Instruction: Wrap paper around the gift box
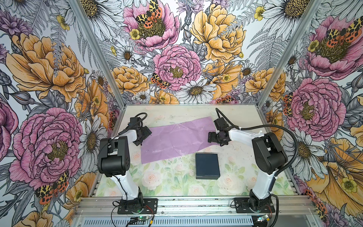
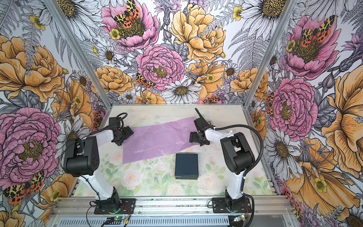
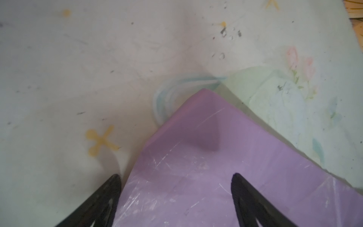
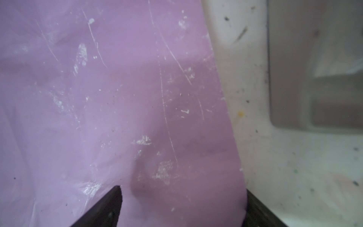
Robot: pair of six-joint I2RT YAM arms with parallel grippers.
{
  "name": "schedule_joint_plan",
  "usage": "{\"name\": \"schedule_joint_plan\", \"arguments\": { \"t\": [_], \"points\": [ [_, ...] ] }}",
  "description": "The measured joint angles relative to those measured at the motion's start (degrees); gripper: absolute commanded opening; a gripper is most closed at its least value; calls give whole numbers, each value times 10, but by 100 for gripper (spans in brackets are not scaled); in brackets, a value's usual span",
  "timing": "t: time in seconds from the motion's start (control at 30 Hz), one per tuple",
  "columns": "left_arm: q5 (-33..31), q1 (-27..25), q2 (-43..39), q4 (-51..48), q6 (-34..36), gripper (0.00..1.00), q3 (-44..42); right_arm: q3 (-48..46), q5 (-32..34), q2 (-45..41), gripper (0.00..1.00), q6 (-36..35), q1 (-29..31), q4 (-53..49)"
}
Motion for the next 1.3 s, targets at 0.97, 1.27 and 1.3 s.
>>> {"name": "schedule_joint_plan", "arguments": {
  "t": [0.97, 1.27, 1.3],
  "points": [
    [89, -274, -433, -68, -70, 86, -225, -217, -218, -412, 82, 15, -49, -101],
    [116, -468, -500, 46, -163, 82, -346, -350, -320, -575, 80, 52, -46, -100],
    [117, -478, -494, 54, -168, 82, -347, -360, -330, -580, 79, 57, -46, -99]
  ]
}}
